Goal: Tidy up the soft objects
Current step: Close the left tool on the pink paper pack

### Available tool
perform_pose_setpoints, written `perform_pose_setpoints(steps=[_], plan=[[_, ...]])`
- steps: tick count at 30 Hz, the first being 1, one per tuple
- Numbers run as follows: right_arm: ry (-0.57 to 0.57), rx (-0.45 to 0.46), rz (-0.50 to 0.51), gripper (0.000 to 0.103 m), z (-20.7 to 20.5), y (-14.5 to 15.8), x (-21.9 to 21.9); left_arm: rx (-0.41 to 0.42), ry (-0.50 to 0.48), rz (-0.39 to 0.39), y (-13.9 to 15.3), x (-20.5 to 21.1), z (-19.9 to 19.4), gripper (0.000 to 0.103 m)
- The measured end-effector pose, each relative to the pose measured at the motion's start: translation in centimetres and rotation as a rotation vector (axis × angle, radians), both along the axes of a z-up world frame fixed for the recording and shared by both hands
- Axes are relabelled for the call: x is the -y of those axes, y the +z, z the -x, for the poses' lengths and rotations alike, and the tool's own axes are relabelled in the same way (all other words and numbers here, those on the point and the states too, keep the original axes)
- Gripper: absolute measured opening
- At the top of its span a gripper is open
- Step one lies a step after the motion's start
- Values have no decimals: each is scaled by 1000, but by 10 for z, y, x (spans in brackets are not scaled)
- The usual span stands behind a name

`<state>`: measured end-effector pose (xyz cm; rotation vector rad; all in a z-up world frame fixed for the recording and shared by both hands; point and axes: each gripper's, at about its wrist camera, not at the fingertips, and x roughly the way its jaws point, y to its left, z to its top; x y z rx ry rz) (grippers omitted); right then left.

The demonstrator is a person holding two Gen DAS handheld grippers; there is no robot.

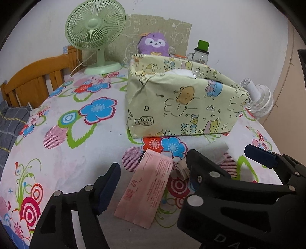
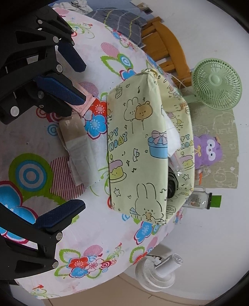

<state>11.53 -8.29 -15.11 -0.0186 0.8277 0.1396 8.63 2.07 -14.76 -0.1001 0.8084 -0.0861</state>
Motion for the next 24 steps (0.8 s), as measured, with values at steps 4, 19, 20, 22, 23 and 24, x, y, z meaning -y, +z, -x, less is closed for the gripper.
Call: perform_pose_setpoints(steps=[4, 19, 20, 22, 23, 24], plan=[[4, -16, 9, 100, -4, -6, -2, -23, 4, -1, -7, -2, -5, 69], [-4, -61, -5, 100, -19, -18, 0, -20, 7, -83, -12, 4, -11, 40], [-5, -63, -5, 100, -20, -19, 1, -19, 7, -88, -12, 4, -11, 40], [-7, -64, -11, 100, -21, -19, 1, -20, 6, -86, -12, 5, -13, 40], [-11, -64, -16, 100, -22, -19, 2, -22, 5, -82, -11, 5, -14, 40], [-15, -65, -22, 100, -23, -18, 3, -22, 3, -79, -11, 4, -15, 40]])
